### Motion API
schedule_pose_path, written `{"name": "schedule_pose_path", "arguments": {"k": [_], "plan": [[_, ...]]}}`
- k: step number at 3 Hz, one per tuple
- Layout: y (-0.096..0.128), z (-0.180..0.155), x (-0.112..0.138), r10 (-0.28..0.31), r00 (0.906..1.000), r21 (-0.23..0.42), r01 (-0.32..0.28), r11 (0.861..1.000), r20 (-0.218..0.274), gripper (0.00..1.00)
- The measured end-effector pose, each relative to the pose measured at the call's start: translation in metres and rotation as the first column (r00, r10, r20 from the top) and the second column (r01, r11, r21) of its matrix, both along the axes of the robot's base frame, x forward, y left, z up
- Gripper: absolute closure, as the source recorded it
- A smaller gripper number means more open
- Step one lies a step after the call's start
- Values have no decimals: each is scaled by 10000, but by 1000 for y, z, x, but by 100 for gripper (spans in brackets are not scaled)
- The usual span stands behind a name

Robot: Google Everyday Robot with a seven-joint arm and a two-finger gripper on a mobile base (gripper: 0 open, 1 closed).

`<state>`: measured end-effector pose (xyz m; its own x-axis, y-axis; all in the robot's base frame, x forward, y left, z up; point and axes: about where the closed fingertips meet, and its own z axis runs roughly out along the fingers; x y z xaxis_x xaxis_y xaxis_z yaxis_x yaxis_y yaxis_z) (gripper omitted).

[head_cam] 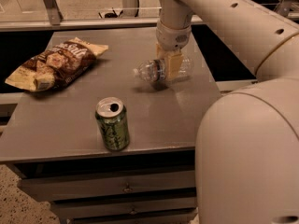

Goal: Pick water bottle

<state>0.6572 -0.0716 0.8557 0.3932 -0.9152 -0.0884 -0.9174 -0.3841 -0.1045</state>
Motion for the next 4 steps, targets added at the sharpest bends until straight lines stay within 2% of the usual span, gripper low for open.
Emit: {"name": "schedule_pose_path", "arguments": {"k": [1, 2, 4], "plan": [[4, -7, -9, 214, 9997, -193, -217, 9996, -137, 20], [5, -10, -14, 314, 9992, -237, -319, 9992, -231, 0], [5, -11, -16, 346, 9990, -227, -352, 9991, -287, 0]]}}
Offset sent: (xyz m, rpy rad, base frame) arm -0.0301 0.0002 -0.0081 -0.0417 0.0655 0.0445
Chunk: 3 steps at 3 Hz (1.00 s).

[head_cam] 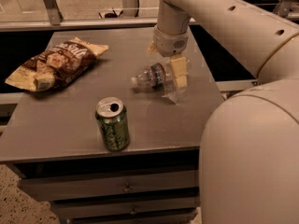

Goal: Pick water bottle

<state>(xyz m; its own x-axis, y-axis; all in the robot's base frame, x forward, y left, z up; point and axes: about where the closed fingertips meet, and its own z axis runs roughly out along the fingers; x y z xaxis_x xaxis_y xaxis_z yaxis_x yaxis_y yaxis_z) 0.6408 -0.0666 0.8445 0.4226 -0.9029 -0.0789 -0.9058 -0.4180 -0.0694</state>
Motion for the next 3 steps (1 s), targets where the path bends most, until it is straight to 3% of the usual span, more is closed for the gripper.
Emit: {"name": "schedule_pose_path", "arguments": {"k": [1, 2, 3], "plan": [[0, 0, 0, -3, 10000, 8, 3, 10000, -10, 0], [-11, 7, 6, -810, 9967, 706, 802, 9943, 84, 0], [-32, 26, 11, -2171, 9756, 1901, 2069, 9597, 340, 0]]}}
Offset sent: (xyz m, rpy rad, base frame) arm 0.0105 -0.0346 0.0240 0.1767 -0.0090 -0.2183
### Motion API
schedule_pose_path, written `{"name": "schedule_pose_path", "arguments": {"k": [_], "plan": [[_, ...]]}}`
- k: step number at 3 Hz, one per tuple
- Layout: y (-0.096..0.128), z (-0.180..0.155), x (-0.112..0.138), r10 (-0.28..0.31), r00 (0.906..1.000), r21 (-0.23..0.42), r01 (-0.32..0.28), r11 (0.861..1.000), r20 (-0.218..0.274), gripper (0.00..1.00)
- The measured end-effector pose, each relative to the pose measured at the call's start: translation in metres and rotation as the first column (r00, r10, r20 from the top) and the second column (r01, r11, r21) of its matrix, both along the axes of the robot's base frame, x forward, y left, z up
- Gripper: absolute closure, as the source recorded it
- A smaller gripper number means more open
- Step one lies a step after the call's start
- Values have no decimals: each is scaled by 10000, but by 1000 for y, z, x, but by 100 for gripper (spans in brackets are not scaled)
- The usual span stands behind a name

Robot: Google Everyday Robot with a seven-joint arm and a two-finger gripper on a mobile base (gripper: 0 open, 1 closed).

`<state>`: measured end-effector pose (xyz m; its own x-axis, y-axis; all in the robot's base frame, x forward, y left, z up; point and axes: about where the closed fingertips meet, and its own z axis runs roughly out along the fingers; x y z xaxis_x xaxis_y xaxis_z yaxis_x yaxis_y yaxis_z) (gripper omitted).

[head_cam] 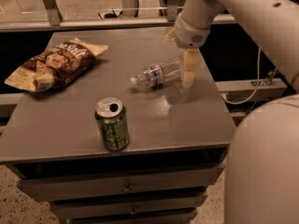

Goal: Pick water bottle

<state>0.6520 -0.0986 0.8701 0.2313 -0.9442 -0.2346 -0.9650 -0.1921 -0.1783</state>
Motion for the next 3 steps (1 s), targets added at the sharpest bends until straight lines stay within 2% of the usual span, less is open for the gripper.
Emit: {"name": "schedule_pose_path", "arguments": {"k": [1, 2, 3], "plan": [[-52, 29, 7, -2630, 9631, 2433, 2419, 9393, 577, 0], [-105, 45, 7, -4605, 8839, 4204, 3881, 8201, 822, 0], [-100, 43, 9, -4468, 8908, 4089, 3784, 8304, 830, 0]]}}
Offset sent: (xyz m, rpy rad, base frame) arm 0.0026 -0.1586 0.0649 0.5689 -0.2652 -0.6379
